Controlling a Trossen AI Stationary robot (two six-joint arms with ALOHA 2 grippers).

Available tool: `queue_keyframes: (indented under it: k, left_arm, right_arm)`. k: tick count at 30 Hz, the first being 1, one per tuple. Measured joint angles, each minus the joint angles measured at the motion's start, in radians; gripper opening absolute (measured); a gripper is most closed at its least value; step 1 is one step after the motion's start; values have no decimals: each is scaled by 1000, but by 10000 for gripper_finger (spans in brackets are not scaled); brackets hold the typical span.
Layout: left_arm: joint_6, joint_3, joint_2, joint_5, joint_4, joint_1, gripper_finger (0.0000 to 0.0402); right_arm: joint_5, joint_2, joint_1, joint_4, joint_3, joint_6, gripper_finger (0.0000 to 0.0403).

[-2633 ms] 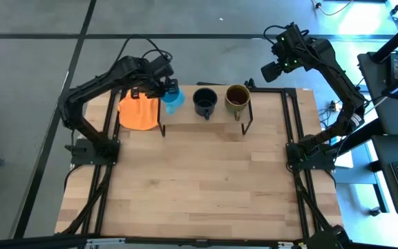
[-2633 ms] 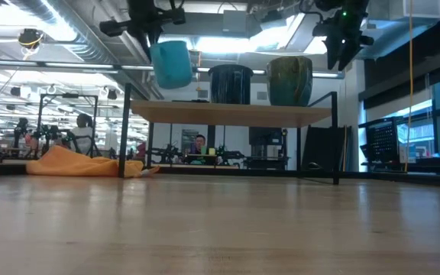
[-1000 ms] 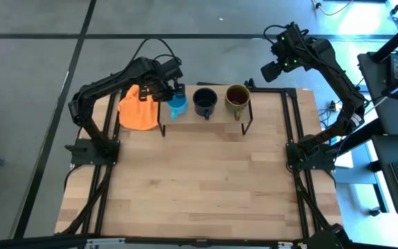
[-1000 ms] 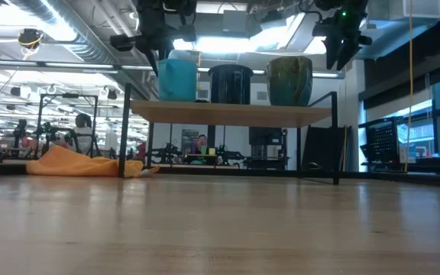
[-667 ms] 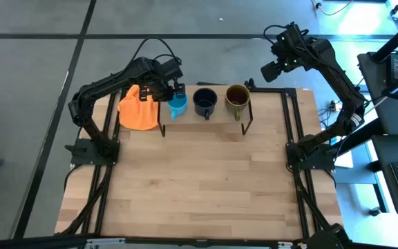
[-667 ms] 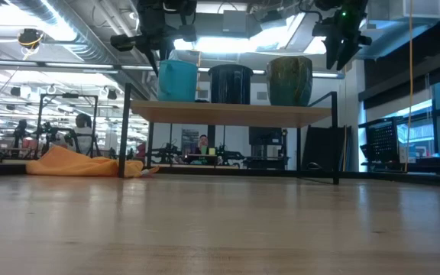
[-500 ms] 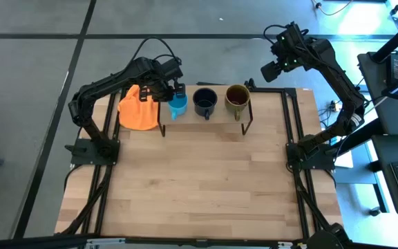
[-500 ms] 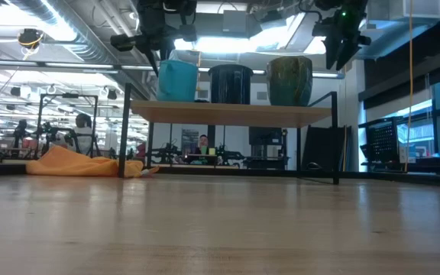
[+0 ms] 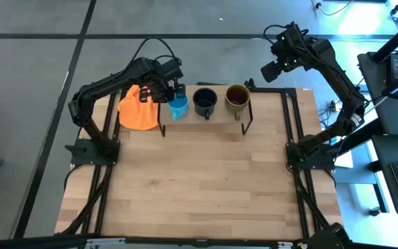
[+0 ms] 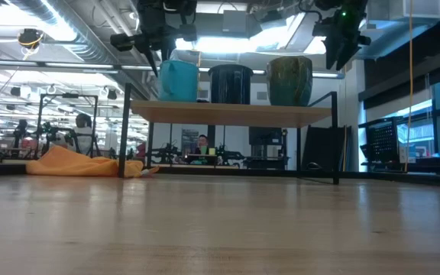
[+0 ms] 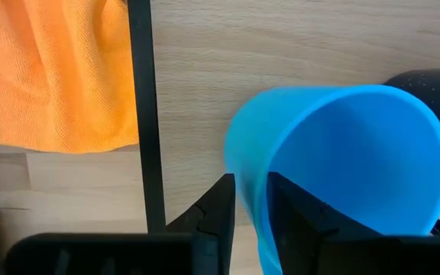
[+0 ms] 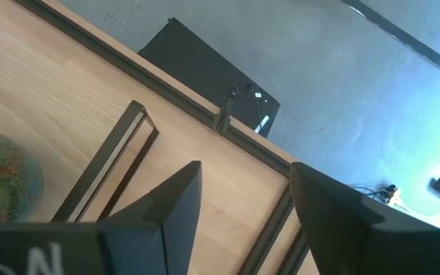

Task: Stack small to large cups/mugs on shelf
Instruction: Put the blue mug on the shelf, then return to Home Position

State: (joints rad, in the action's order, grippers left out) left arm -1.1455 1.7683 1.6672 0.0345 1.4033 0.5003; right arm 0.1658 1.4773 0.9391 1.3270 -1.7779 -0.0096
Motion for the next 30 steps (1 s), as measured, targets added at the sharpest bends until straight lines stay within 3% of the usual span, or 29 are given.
queue_keyframes:
  k: [15, 21, 30]
  left_arm:
    - [3, 0, -15, -10, -7, -12, 75]
    - [31, 0, -75, 38, 1, -23, 71]
    - [236, 1, -133, 106, 93, -29, 70]
  right_arm:
    - [0, 0, 0, 0, 0, -3, 202]
    - [0, 0, 0, 1, 0, -3, 202]
    - [-80, 0, -46, -68, 0, -13, 202]
